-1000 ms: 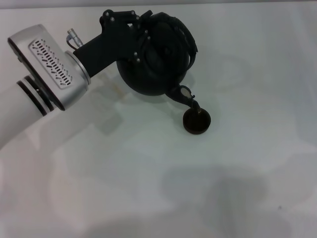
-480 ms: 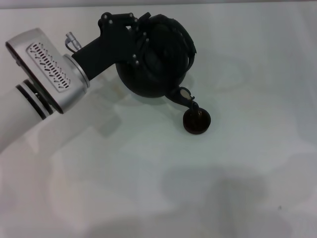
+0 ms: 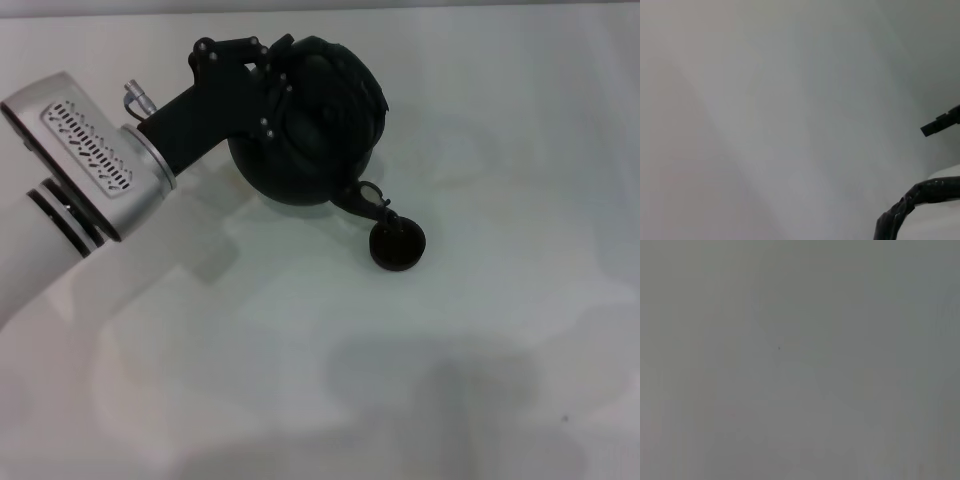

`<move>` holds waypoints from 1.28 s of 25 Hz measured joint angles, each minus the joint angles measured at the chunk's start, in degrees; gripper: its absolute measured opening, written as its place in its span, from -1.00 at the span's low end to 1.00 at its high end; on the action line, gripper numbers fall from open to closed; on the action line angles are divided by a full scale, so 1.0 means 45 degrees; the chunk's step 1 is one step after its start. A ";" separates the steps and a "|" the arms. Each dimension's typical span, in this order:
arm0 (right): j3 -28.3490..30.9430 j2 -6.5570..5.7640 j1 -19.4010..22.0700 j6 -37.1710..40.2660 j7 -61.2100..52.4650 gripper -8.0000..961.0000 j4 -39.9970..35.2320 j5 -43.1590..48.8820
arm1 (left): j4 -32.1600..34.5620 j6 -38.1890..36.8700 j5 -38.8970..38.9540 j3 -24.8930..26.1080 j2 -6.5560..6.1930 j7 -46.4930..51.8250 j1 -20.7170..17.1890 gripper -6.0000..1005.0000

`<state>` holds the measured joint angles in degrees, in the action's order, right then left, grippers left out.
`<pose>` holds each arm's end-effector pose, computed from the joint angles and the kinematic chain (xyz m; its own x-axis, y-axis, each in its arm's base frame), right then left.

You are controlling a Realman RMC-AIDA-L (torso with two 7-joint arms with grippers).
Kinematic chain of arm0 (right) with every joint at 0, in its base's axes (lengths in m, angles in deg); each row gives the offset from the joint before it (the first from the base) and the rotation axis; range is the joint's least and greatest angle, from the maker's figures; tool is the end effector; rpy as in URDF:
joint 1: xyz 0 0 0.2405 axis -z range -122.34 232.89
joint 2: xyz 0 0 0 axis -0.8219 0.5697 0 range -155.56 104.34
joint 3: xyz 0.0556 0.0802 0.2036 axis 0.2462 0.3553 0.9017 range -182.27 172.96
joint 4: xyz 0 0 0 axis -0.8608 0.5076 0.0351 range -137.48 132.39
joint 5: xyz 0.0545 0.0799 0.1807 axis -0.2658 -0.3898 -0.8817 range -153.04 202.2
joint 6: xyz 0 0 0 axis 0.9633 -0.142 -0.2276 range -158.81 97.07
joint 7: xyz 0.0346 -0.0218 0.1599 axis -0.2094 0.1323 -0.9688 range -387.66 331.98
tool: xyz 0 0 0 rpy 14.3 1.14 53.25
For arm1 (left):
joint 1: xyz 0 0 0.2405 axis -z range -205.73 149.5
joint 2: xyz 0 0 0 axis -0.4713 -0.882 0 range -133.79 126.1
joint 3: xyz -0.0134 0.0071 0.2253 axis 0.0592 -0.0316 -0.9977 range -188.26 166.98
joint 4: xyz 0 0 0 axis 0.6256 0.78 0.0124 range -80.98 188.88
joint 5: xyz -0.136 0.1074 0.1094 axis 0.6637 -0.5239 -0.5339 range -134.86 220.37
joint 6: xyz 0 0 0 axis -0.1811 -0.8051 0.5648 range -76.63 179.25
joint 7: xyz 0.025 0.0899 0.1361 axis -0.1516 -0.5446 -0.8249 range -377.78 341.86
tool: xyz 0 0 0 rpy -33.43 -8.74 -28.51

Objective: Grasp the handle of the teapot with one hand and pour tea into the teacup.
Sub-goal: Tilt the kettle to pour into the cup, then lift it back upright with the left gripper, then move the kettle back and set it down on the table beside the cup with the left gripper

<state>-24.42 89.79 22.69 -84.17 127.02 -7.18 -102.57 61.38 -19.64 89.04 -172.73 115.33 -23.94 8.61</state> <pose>0.3474 0.3816 0.0730 0.6059 -0.0505 -0.7939 -0.7885 0.0944 -0.6078 -0.1993 0.3363 -0.0743 0.8501 -0.3737 0.3712 0.0653 -0.6245 -0.7783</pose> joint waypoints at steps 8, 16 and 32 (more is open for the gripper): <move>0.0032 -0.0019 0.0007 0.0019 0.0000 0.82 -0.0008 0.0017 | 0.0498 -0.0454 0.1770 0.0024 0.0000 0.0076 -0.0594 -0.77; 0.0097 -0.0019 0.0078 0.0022 0.0001 0.82 -0.0006 -0.0030 | 0.1407 -0.0990 0.3672 0.0478 0.0040 0.0134 -0.1433 -0.77; 0.0116 -0.0019 0.0023 0.0030 0.0000 0.82 -0.0412 -0.0065 | 0.3721 -0.0159 0.5414 0.1117 0.0151 0.0285 -0.3498 -0.77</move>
<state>-23.90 89.70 22.79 -84.04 127.02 -9.03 -102.87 78.13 -20.35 113.40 -167.71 116.01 -22.65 -7.14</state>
